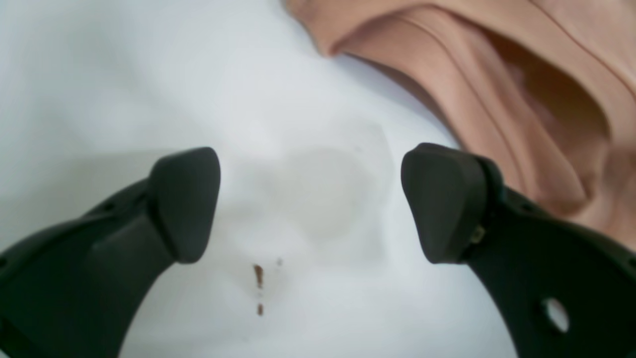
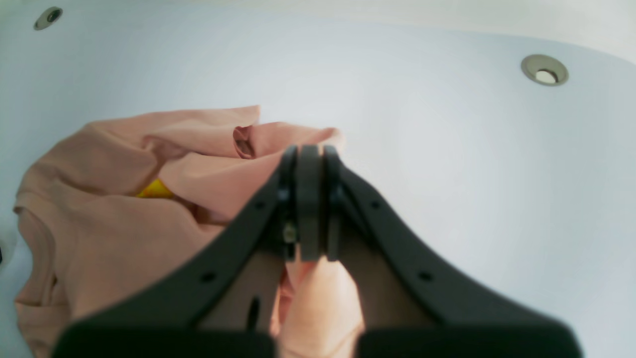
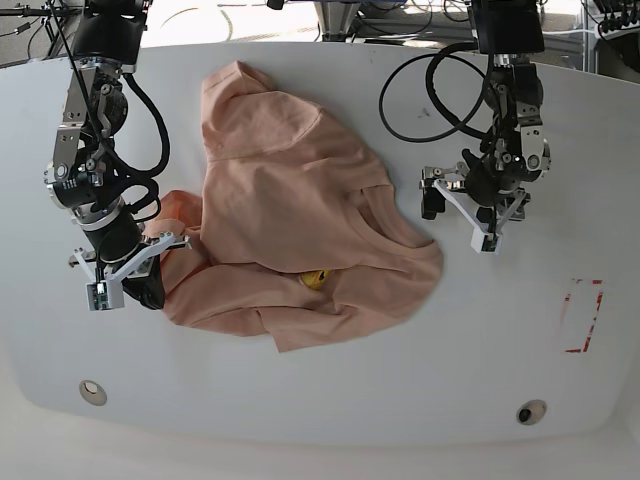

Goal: Fold the T-shirt properly

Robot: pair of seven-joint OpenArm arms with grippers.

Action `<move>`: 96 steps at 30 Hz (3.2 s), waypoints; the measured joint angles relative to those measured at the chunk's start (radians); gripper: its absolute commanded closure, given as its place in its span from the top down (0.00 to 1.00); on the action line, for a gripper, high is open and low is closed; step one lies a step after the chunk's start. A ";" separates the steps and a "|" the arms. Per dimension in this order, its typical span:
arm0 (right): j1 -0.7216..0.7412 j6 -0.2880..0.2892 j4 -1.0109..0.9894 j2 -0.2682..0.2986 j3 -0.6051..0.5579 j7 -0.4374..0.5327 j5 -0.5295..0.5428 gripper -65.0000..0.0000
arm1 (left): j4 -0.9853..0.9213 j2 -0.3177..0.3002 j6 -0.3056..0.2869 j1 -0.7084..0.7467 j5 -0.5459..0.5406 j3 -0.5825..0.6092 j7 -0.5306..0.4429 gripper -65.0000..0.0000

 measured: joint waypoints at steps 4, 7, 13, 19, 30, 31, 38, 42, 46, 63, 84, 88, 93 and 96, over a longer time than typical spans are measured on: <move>-0.002 0.000 -0.002 0.000 0.000 0.002 0.001 0.00 | -0.060 -0.005 -0.003 -0.032 -0.011 -0.014 -0.019 0.88; -0.002 0.000 -0.002 -0.002 0.000 0.001 0.002 0.00 | -0.143 -0.002 -0.020 -0.086 -0.052 -0.039 -0.071 0.88; -0.003 0.003 -0.003 0.000 0.000 -0.003 0.003 0.00 | -0.239 0.004 -0.012 -0.157 -0.061 -0.040 -0.085 0.88; -0.008 0.003 -0.002 0.000 0.000 -0.003 0.000 0.00 | -0.326 0.007 -0.031 -0.188 -0.111 -0.048 -0.164 0.88; -0.010 0.001 -0.002 0.000 0.000 -0.003 0.001 0.00 | -0.341 0.006 -0.040 -0.190 -0.162 -0.037 -0.169 0.88; -0.010 0.001 -0.002 0.000 0.000 -0.003 0.001 0.00 | -0.340 0.006 -0.042 -0.188 -0.163 -0.035 -0.169 0.88; -0.013 0.001 0.003 0.000 0.002 -0.003 0.000 0.00 | -0.314 0.014 -0.042 -0.182 -0.135 0.000 -0.160 0.86; -0.014 0.001 0.004 0.000 0.002 -0.003 0.000 0.00 | -0.301 0.017 -0.043 -0.180 -0.125 0.027 -0.155 0.84; -0.014 0.001 0.004 0.000 0.002 -0.003 0.000 0.00 | -0.313 0.021 -0.042 -0.188 -0.136 0.042 -0.158 0.71; -0.014 0.002 0.004 0.000 0.002 -0.003 0.001 0.00 | -0.375 0.032 -0.046 -0.221 -0.153 0.048 -0.158 0.42; -0.014 0.001 0.004 0.000 0.003 -0.004 0.000 0.00 | -0.408 0.031 -0.064 -0.235 -0.160 0.071 -0.165 0.44; -0.017 0.001 0.004 0.000 0.003 -0.004 0.001 0.00 | -0.417 0.032 -0.064 -0.240 -0.159 0.066 -0.166 0.30; -0.019 0.001 0.004 0.000 0.003 -0.004 0.001 0.00 | -0.428 0.034 -0.063 -0.238 -0.152 0.065 -0.184 0.09; -0.017 0.001 0.004 0.000 0.003 -0.004 0.000 0.00 | -0.443 0.033 -0.067 -0.239 -0.148 0.065 -0.199 0.02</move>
